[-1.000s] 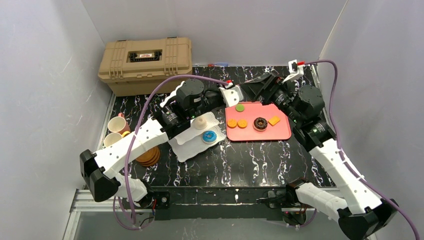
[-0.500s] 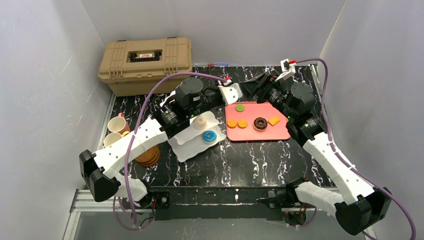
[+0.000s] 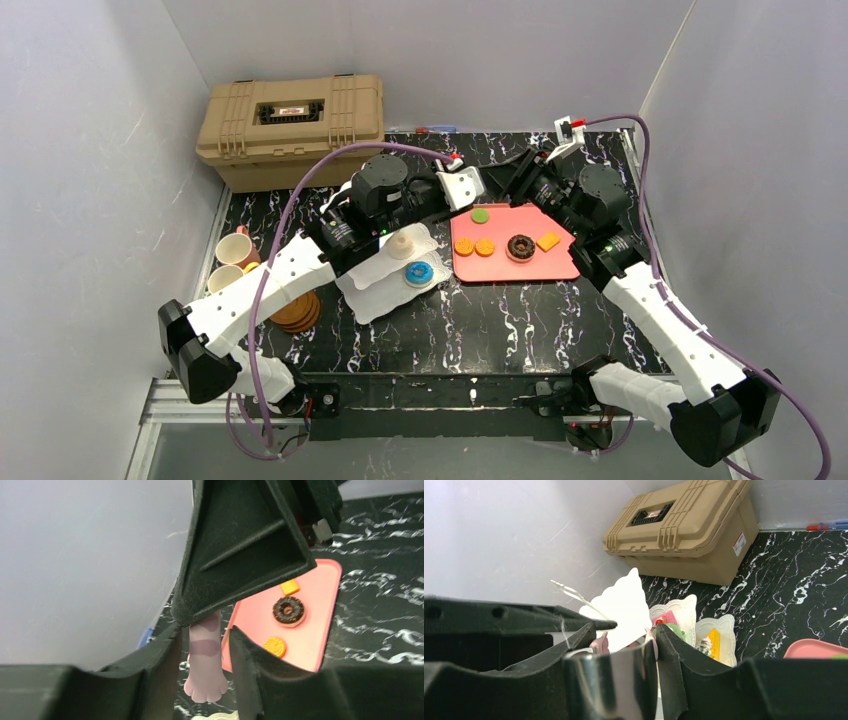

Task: Serve the afternoon tea
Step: Adjust the clamp.

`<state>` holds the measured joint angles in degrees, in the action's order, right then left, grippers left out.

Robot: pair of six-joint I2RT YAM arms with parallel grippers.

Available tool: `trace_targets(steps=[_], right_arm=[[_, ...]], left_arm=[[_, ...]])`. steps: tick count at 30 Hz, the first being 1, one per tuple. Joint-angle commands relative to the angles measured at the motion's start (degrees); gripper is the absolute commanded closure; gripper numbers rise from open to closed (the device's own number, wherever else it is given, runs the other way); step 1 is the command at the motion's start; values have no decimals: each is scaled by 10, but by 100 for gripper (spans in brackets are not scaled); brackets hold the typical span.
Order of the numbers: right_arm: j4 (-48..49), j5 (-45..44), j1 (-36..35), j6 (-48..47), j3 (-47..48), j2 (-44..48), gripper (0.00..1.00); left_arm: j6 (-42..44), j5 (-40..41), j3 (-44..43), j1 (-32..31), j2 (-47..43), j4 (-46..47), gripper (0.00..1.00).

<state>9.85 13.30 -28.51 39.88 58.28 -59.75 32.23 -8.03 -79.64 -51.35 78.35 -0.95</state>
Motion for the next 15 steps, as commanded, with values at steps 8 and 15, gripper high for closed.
trace_targets(steps=[8,15], right_arm=[[-40,-57,1,-66,-12,5,46],[-91,-169,5,-181,-46,-19,45]], left_arm=[[-33,-1,-63,2,-31,-71,2],[-149,-43,-109,68,-63,-178,1]])
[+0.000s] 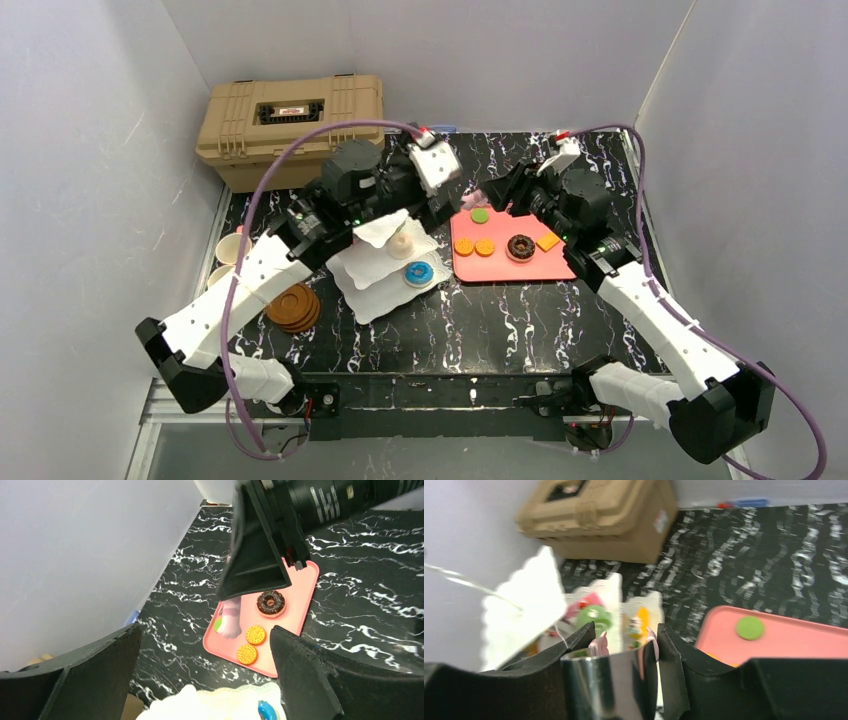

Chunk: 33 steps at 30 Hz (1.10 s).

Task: Serve the afternoon tea
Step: Adjust the clamp, then pick up the desert from the tray.

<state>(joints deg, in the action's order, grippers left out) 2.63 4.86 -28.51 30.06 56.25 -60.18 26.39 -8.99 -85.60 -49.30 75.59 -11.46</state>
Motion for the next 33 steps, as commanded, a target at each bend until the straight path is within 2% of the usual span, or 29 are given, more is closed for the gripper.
trace_targets(steps=[1,4,10,16,25,33], right_arm=[[-13,-97,6,-97,-38,-20,45],[9,-117,6,-126,-63,-38,45],[-11,-210,11,-153,-77,-63,44],[-11,-256,19,-160,-105,-76,44],[-3,-296,27,-164,-136,-96,30],[26,-308,36,-158,-160,-107,27]], left_arm=[[-116,-48,-62,73,-35,-95,1],[-147,-75,-90,114,-30,-154,1],[-154,-92,-83,141,-49,-197,1],[-174,-90,-90,163,-48,-201,1],[-193,-88,-118,189,-35,-205,1],[-200,-89,-138,210,-28,-206,1]])
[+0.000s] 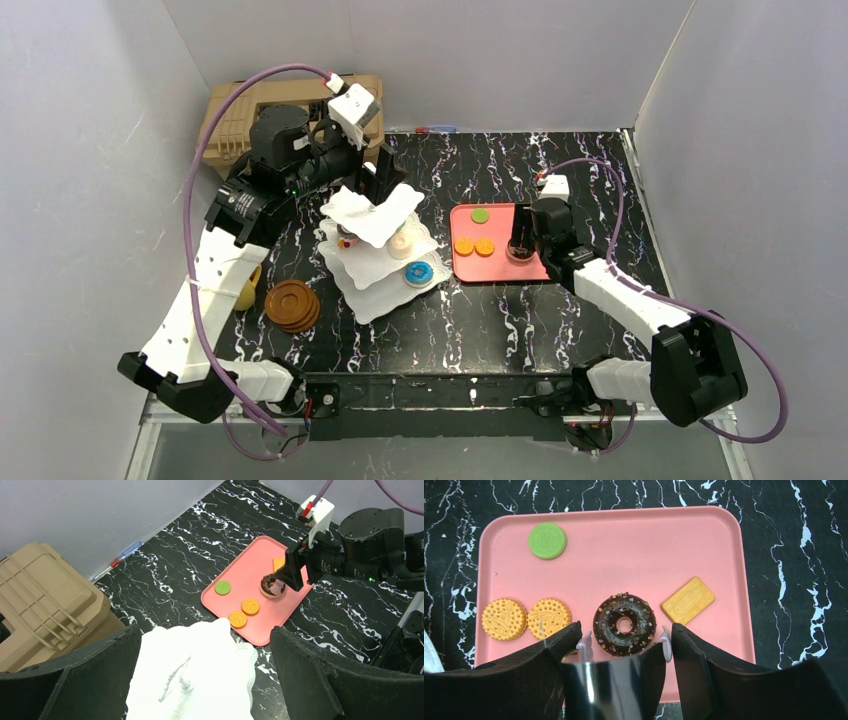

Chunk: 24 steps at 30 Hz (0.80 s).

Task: Serve the afternoon tea
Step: Pick up the desert from the tray.

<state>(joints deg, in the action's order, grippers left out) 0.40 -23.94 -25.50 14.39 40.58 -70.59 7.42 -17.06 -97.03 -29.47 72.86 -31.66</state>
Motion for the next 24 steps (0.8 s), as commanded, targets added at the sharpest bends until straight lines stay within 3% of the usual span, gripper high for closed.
trace_targets(steps=[1,8,16,18,22,24], right_arm=[[51,-17,7,1,-5,-7,26],[90,24,20,15,-17,-28,20],[108,46,33,21,-23,-49,22],[110,51,33,19,-23,-52,28],[112,64,34,11,-22,-49,55],[111,62,34,8,-22,-43,61]], left_arm=[[-11,-9,-26,14,0,-3,1],[-15,-15,-39,29,2,0,1],[-20,-17,-43,35,2,5,1],[-19,-17,-42,37,2,6,1],[-17,-19,-40,40,-1,8,1],[-18,-20,-37,41,-2,11,1]])
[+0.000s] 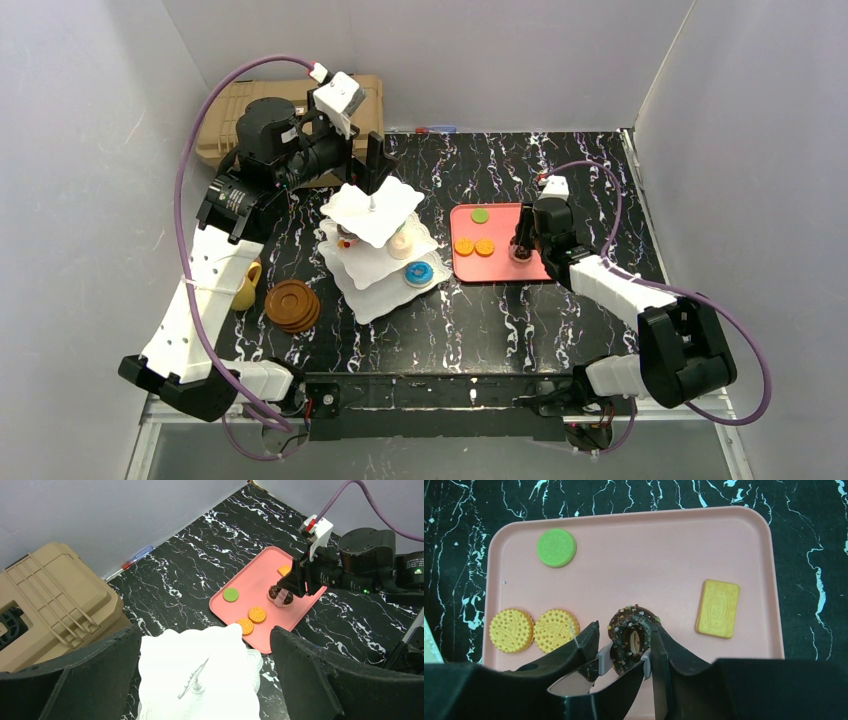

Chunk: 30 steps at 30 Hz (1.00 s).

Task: Serve the afternoon tea
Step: Pick up the desert from the tray, then move the desert table to the center of the board.

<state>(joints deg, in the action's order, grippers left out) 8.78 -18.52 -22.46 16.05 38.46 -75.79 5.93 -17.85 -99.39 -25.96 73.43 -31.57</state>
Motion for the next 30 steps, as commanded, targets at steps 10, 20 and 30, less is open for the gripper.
trace_targets(steps=[10,20,30], right_arm=[[0,37,2,-33,30,83,63],[-55,8,-193,19,74,168,65],[31,-69,-376,67,43,133,65]], left_arm=[[3,-7,-12,7,-12,11,1],[5,18,-24,33,-11,-9,1],[1,11,-47,62,-5,-17,1]])
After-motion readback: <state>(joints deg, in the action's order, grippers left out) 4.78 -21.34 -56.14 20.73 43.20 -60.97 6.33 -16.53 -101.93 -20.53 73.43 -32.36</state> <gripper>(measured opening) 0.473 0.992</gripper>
